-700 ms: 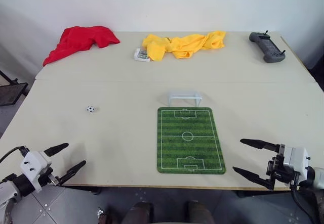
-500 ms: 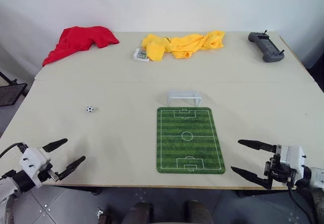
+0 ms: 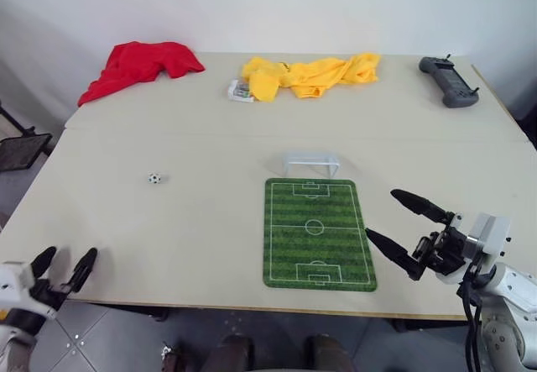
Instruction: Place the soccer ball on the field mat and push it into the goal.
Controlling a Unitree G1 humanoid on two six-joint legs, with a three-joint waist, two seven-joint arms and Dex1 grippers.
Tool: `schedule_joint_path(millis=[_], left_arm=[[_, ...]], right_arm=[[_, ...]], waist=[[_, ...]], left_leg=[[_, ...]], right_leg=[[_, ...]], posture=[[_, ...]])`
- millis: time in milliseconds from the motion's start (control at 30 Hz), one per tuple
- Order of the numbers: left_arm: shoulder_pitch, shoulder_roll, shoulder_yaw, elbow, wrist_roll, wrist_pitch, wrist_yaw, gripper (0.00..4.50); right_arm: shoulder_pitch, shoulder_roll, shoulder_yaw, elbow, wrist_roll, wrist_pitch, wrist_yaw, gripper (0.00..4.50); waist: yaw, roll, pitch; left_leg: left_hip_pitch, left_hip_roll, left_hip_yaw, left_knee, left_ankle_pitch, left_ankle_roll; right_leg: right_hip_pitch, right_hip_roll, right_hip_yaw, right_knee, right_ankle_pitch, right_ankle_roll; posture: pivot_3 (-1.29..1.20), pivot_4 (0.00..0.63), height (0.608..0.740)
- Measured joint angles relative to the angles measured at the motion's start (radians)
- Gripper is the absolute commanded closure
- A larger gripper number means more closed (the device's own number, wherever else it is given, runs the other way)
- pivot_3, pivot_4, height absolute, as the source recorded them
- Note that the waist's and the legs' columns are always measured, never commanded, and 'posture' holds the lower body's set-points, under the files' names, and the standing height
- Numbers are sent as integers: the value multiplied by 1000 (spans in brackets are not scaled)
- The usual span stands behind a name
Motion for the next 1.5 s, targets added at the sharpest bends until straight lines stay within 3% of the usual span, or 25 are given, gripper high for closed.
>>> schedule_joint_path(millis=[233, 400, 700, 1100, 1300, 1400, 1500], left_arm=[[-320, 11, -155, -33, 35, 194, 122, 20], [-521, 31, -244, 92, 120, 239, 178, 20], [-561, 39, -298, 217, 220, 226, 200, 20], [-554, 55, -321, 231, 262, 259, 195, 3617], [-487, 39, -314, 164, 199, 156, 32, 3629], [-440, 50, -333, 31, 124, 101, -154, 3629], [-315, 140, -465, -176, 107, 47, -411, 3629]], right_arm=[[-5, -12, 40, 0, -2, 2, 56, 0], [-6, -18, 74, -1, -3, 4, 77, 0], [3, -16, 75, -3, -5, 4, 55, 0], [11, -15, 75, -12, -16, 3, 22, 0], [32, -15, 69, 2, -17, -21, 28, 0], [42, -18, 64, 6, -15, -39, 46, 0], [101, -83, 21, 15, 4, -38, 121, 0]], waist=[[-23, 0, 0], [-43, -1, 0], [-48, -1, 0], [-38, -1, 0], [-34, -1, 0], [-31, -1, 0], [-31, 3, -1]], left_leg=[[0, 0, 1, -1, 1, -1], [-1, 2, 4, -2, 3, -3], [-2, 1, 3, -1, 2, -3], [-2, 1, 4, -1, 2, -3], [-2, 1, 4, -1, 2, -3], [-3, 2, 4, -1, 2, -3], [-2, 1, 5, -2, 2, -1]], right_leg=[[-4, 2, 1, 5, 2, 1], [-10, 3, 1, 10, 2, 1], [-10, 2, 1, 9, 2, 1], [-10, 2, 1, 9, 2, 1], [-10, 2, 1, 9, 2, 1], [-9, 1, 0, 7, 2, 1], [-8, 0, 0, 4, 2, 1]], posture=[[0, 150, 740], [0, 150, 740], [0, 150, 740], [0, 150, 740], [0, 150, 740], [0, 150, 740], [0, 150, 740]])
